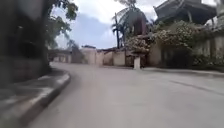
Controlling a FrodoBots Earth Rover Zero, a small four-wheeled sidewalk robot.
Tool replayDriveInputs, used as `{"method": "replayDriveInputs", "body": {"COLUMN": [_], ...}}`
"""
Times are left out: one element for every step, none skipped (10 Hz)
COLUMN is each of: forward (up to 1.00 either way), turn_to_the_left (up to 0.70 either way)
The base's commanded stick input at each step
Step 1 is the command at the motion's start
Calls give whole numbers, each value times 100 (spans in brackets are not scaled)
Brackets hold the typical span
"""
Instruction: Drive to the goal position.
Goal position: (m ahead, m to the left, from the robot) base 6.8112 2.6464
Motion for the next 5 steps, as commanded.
{"method": "replayDriveInputs", "body": {"forward": [100,100,100,100,100], "turn_to_the_left": [0,0,0,0,0]}}
